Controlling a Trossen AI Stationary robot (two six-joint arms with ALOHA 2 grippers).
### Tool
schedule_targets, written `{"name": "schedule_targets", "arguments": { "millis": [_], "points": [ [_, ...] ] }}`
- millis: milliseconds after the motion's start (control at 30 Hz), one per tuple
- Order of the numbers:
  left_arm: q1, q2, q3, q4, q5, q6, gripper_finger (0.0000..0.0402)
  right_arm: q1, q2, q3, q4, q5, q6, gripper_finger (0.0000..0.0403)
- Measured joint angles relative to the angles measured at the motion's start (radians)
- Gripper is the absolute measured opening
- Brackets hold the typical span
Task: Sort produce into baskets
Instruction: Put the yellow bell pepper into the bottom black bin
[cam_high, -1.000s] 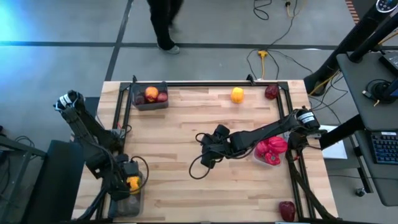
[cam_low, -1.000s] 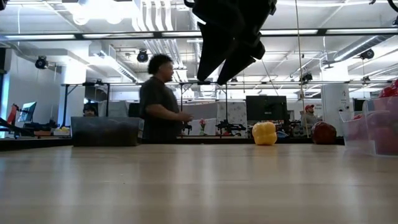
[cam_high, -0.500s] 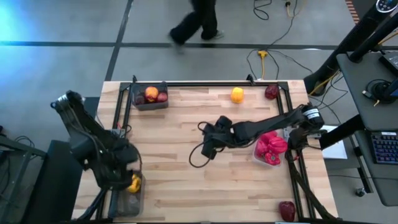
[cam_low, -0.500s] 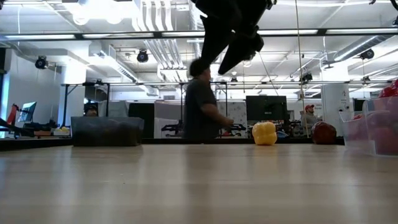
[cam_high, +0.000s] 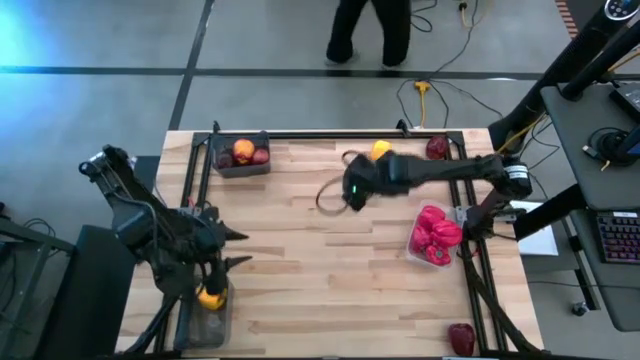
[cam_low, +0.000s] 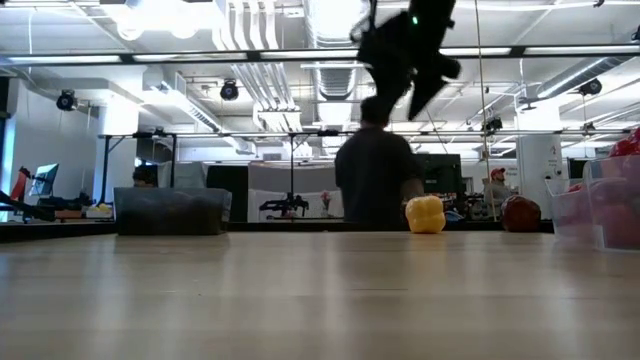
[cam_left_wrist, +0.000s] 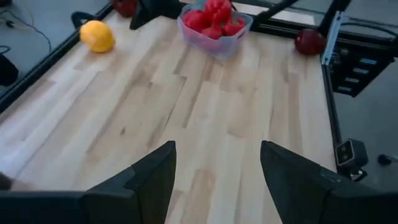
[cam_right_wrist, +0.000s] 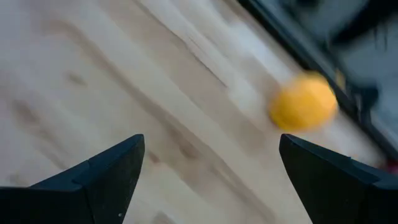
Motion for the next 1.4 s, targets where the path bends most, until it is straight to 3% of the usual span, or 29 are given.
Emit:
{"name": "schedule_targets", "arguments": {
  "millis": [133,267,367,533,833,967,1400],
  "points": [
    [0.008,-0.071,-0.048,0.050,-0.077,0.042,0.0216,-0.180,-0.005,-0.004,-0.068,-0.112,0.069,0.0370],
    [0.077,-0.120,-0.096,0.118,-0.089,0.181,0.0216,-0.366,0.013,-0.010,-0.005,-0.186,0.027,0.0380],
    [0.164,-0.172,-0.123,0.155,-0.036,0.266,0.0216,-0.491,0.064,-0.015,0.086,-0.285,0.019,0.0384],
    [0.297,-0.261,-0.146,0.188,0.097,0.341,0.0216,-0.609,0.179,-0.015,0.150,-0.277,0.110,0.0384],
    [0.377,-0.390,-0.147,0.108,0.071,0.368,0.0215,-0.620,0.323,-0.019,0.177,-0.243,0.258,0.0384],
    [0.415,-0.410,-0.147,0.097,0.071,0.367,0.0215,-0.619,0.359,-0.019,0.188,-0.294,0.255,0.0384],
    [0.469,-0.427,-0.148,0.090,0.122,0.373,0.0216,-0.524,0.349,-0.019,0.113,-0.295,0.291,0.0384]
  ]
}}
